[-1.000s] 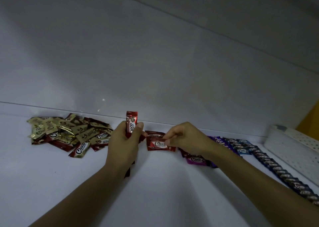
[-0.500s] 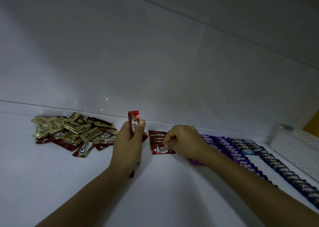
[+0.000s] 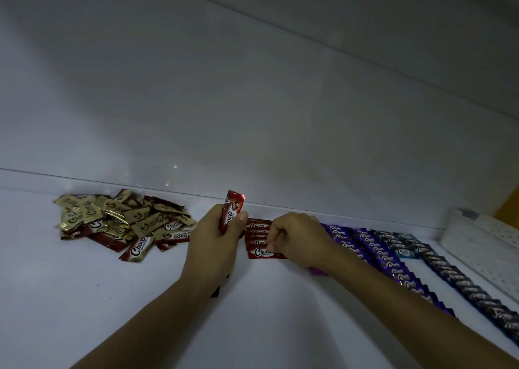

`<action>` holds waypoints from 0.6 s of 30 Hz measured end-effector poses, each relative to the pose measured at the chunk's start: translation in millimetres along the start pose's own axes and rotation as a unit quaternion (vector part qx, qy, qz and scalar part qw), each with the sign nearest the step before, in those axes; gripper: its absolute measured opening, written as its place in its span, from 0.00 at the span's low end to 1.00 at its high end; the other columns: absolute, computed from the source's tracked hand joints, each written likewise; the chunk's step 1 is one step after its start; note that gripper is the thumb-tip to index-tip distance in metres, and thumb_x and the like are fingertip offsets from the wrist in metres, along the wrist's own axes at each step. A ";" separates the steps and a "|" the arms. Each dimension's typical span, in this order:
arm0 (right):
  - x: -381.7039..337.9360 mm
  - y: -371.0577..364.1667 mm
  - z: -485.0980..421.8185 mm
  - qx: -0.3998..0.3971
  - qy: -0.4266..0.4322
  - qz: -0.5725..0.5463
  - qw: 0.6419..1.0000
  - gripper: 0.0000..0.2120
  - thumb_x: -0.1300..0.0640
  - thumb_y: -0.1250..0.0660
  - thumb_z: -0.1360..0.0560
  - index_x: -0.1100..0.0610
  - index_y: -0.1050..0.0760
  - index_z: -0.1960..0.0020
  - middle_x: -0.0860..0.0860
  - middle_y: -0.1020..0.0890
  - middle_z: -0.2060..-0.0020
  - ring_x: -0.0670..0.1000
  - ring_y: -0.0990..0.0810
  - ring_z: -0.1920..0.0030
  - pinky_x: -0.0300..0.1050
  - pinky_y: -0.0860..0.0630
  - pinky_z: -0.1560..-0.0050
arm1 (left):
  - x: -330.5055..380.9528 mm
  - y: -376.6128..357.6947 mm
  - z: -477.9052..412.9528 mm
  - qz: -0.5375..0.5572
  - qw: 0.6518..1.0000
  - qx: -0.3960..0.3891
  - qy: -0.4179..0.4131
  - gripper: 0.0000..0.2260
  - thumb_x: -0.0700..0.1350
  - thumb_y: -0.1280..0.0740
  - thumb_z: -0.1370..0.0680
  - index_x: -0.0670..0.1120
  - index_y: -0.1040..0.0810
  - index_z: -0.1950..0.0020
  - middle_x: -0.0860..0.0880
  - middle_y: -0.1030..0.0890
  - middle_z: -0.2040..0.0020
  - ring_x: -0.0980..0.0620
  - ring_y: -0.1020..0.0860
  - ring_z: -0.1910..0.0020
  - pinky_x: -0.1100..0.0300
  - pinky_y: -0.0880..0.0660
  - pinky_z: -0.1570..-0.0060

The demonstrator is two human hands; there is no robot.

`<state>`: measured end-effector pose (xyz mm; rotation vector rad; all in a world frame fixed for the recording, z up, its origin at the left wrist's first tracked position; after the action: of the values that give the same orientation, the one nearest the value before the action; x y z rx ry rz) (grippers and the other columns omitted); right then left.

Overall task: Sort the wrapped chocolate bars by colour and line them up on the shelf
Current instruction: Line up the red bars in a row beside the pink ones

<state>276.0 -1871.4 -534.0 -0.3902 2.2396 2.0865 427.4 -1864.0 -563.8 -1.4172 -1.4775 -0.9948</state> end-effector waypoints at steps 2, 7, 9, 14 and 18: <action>0.1 0.8 1.5 0.008 0.005 -0.009 1.000 0.03 0.54 0.27 0.30 0.52 0.19 0.58 0.46 0.17 0.57 0.48 0.20 0.52 0.47 0.29 0.40 | 3.2 -0.3 0.7 0.006 1.000 -0.005 -0.013 0.09 0.47 0.36 0.21 0.48 0.26 0.60 0.48 0.21 0.64 0.58 0.22 0.63 0.71 0.27 0.66; 1.0 18.3 10.5 0.096 -0.002 -0.289 0.953 0.07 0.53 0.30 0.26 0.56 0.21 0.60 0.48 0.18 0.66 0.46 0.19 0.64 0.43 0.23 0.59 | 11.0 -6.7 3.3 0.012 0.998 -0.050 -0.040 0.07 0.45 0.34 0.22 0.49 0.23 0.60 0.62 0.21 0.70 0.67 0.24 0.70 0.76 0.31 0.69; -7.4 18.7 12.6 0.064 0.011 -0.419 0.906 0.09 0.53 0.30 0.27 0.58 0.19 0.58 0.49 0.17 0.65 0.46 0.18 0.62 0.39 0.22 0.60 | 10.9 -10.8 3.5 0.018 0.996 -0.077 -0.042 0.04 0.46 0.33 0.22 0.50 0.20 0.57 0.60 0.18 0.67 0.64 0.21 0.66 0.74 0.28 0.67; -10.7 16.2 12.0 0.065 0.003 -0.523 0.850 0.04 0.59 0.29 0.28 0.59 0.20 0.60 0.54 0.17 0.64 0.53 0.18 0.61 0.45 0.20 0.56 | 6.0 -15.8 5.2 0.028 0.994 -0.106 -0.020 0.04 0.47 0.33 0.23 0.49 0.19 0.50 0.56 0.16 0.58 0.59 0.18 0.58 0.68 0.23 0.59; -2.6 20.4 9.8 0.079 0.011 -0.480 0.873 0.04 0.64 0.30 0.27 0.57 0.22 0.54 0.53 0.18 0.61 0.51 0.20 0.59 0.44 0.22 0.55 | 8.0 -13.0 4.5 0.006 0.996 -0.091 -0.024 0.05 0.46 0.35 0.22 0.51 0.20 0.55 0.58 0.17 0.62 0.62 0.20 0.61 0.72 0.27 0.63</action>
<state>272.8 -1860.3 -514.5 -1.2022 1.6235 1.3409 414.1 -1857.7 -557.7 -1.5878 -1.4395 -1.1180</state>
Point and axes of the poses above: each hand's wrist, its own z-axis away from the middle knuckle, its own y-axis out of the back of the hand, x = y × z, the point moved 8 cm from there along -z, towards the middle knuckle
